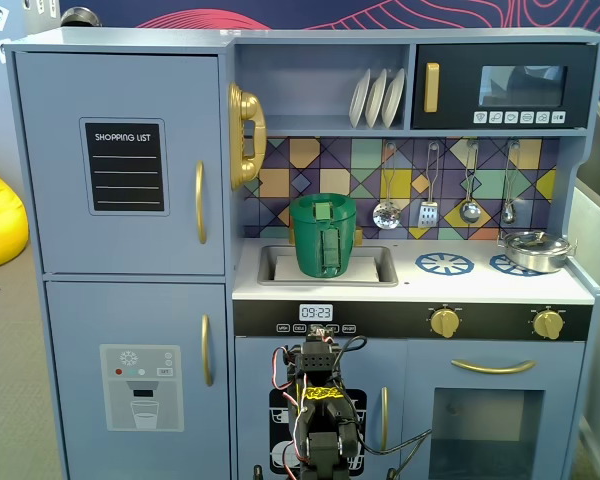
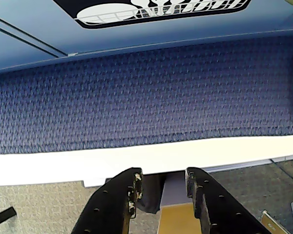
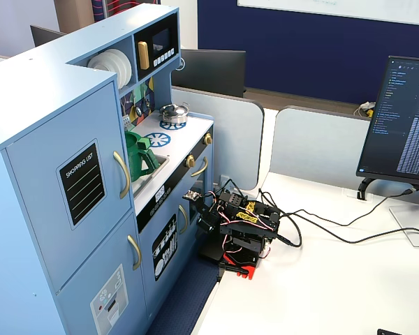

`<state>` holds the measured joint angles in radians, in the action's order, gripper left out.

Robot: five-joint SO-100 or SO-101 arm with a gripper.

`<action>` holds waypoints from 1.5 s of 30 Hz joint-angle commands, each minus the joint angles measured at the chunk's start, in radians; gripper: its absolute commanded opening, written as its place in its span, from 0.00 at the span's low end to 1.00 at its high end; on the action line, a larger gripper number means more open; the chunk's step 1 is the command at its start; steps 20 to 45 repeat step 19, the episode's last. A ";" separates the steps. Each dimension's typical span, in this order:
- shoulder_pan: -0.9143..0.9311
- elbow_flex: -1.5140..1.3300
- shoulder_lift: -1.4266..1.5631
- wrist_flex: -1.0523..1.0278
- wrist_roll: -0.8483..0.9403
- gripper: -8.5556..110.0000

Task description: Close the left cabinet door

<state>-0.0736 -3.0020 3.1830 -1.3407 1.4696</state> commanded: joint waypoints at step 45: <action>0.058 0.005 -0.005 -0.190 0.046 0.08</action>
